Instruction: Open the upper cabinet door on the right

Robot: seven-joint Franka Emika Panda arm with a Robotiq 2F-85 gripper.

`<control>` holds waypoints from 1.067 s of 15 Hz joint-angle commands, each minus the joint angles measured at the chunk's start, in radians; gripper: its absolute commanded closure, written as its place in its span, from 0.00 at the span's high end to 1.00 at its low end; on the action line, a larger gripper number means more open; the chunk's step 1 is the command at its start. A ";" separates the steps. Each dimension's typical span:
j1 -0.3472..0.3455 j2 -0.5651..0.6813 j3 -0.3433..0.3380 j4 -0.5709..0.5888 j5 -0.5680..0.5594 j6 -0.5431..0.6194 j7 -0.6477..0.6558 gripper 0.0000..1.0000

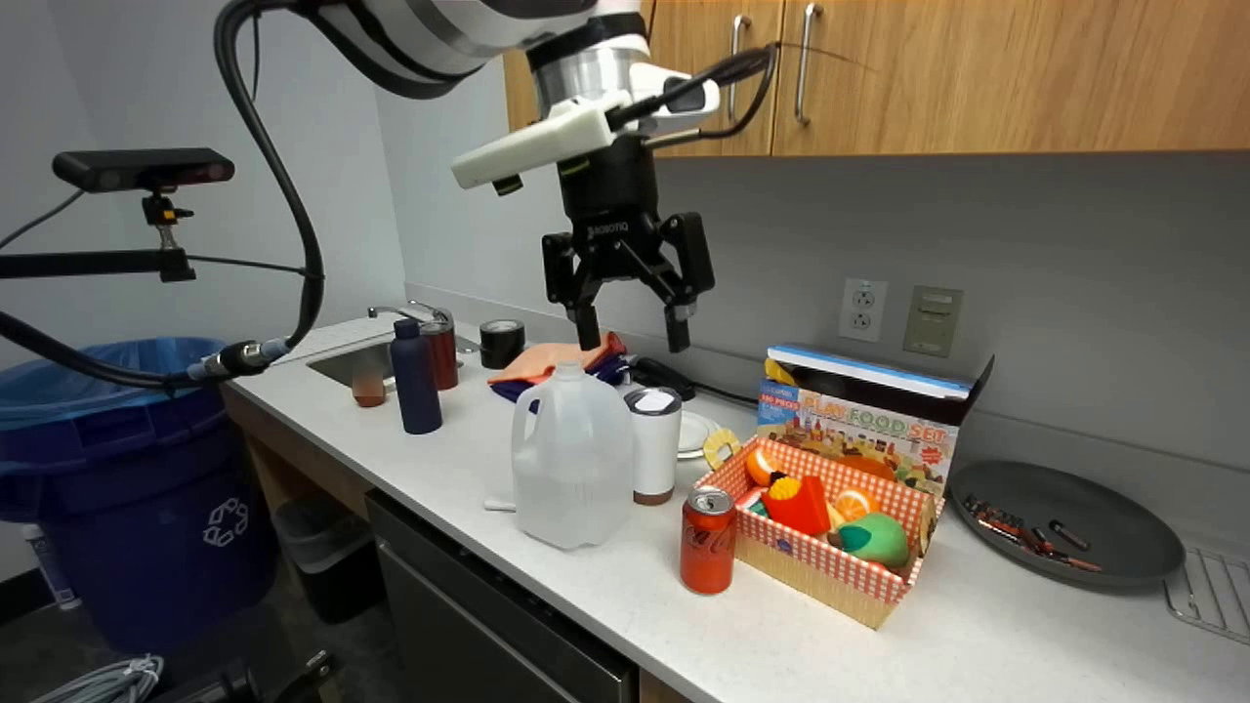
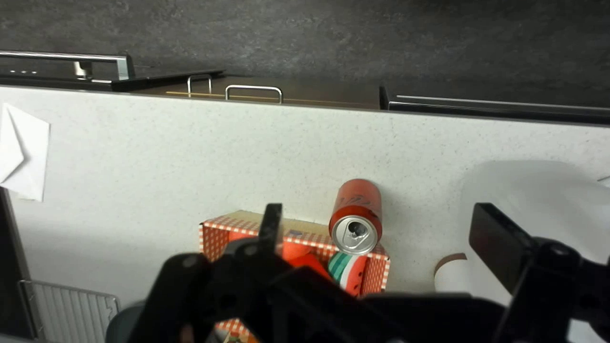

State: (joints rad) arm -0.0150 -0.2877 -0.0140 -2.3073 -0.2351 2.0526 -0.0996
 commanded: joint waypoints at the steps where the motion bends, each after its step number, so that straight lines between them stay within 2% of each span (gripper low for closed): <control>1: -0.007 -0.057 0.026 -0.014 -0.062 0.056 0.062 1.00; 6: -0.010 -0.086 0.022 -0.050 -0.061 0.292 0.113 1.00; 7: -0.006 -0.054 0.025 -0.011 -0.052 0.205 0.077 1.00; 9: -0.008 -0.057 0.026 -0.022 -0.051 0.261 0.093 1.00; 16: -0.004 -0.054 0.035 -0.008 -0.039 0.288 0.122 1.00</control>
State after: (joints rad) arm -0.0157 -0.3505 0.0060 -2.3377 -0.2860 2.3249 0.0021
